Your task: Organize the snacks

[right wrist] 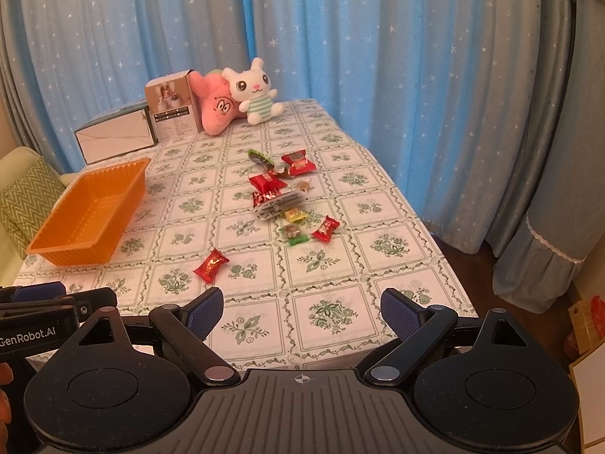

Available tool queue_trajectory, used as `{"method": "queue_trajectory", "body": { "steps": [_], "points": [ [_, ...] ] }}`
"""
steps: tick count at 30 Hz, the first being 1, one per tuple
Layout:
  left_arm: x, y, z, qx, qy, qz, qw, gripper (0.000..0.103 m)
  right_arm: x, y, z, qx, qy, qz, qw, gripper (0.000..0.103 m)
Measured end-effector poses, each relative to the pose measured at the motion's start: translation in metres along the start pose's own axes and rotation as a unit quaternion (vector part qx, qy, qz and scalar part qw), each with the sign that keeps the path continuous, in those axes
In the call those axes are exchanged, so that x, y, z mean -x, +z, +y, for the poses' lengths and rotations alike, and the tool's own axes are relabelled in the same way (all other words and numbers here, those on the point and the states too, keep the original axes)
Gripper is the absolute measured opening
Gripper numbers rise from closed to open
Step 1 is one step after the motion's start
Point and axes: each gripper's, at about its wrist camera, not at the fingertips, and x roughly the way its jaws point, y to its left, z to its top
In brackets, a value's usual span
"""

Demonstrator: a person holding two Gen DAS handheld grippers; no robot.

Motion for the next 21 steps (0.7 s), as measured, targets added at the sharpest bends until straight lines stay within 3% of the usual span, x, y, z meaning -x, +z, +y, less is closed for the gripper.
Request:
{"method": "queue_trajectory", "body": {
  "steps": [21],
  "points": [
    [-0.0034, -0.0018, -0.0053, -0.004, -0.003, 0.001, 1.0, 0.067, -0.004, -0.0025, -0.003, -0.004, -0.003, -0.001, 1.0, 0.09]
  ]
}}
